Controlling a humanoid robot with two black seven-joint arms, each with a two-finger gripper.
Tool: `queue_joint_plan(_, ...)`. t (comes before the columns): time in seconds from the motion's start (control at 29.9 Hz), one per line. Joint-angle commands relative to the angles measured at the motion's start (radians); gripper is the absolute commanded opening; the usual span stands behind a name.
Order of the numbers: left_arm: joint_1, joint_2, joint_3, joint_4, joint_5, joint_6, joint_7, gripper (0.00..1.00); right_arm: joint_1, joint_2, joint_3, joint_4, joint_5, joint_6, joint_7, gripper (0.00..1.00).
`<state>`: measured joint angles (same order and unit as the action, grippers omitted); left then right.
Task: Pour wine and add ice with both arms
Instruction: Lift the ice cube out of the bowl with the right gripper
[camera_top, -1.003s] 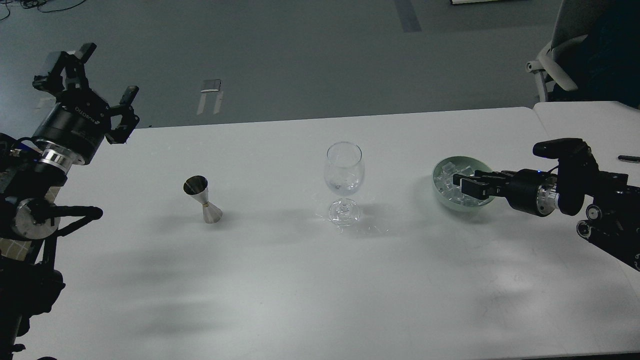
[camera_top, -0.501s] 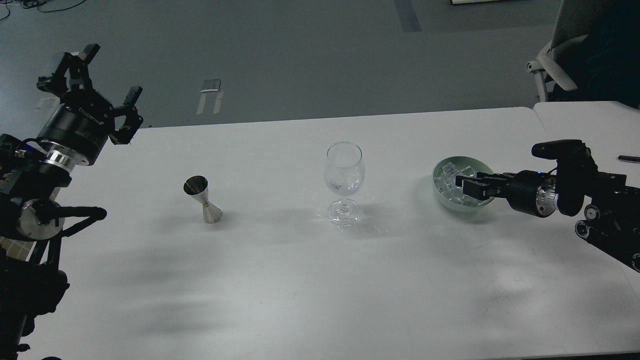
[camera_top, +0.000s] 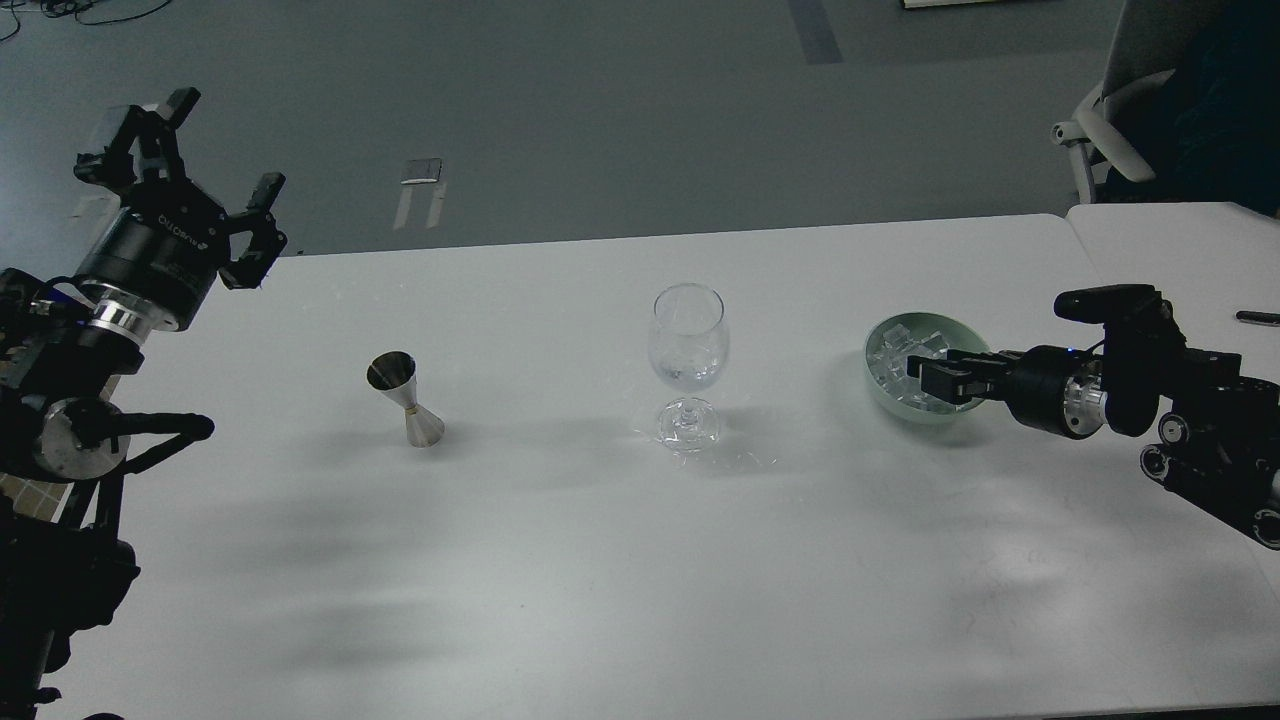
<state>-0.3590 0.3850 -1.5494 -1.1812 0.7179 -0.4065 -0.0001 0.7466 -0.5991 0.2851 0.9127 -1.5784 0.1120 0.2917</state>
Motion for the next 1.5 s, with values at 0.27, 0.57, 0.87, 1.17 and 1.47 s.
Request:
queue_joint_plan(0.27, 0.002, 0.000, 0.000, 0.000, 0.000, 0.000, -0.008, 0.98, 0.000, 0.001, 0.000, 0.002, 0.003, 0.012, -0.017, 0.39)
queue_joint_plan(0.57, 0.008, 0.000, 0.000, -0.001, 0.000, 0.000, -0.008, 0.98, 0.002, 0.001, 0.000, 0.005, 0.006, 0.023, -0.017, 0.35)
queue_joint_plan(0.87, 0.009, 0.000, 0.000, -0.001, 0.000, 0.000, -0.008, 0.98, 0.020, -0.005, 0.000, 0.012, 0.012, 0.021, -0.017, 0.30)
queue_joint_plan(1.17, 0.009, -0.002, 0.000, -0.006, 0.000, 0.000, -0.008, 0.98, 0.030, -0.045, 0.003, 0.055, 0.018, 0.021, -0.017, 0.28)
queue_joint_plan(1.47, 0.009, 0.000, 0.000, -0.012, 0.000, 0.002, -0.008, 0.98, 0.144, -0.286, 0.008, 0.328, 0.107, 0.049, -0.016, 0.28)
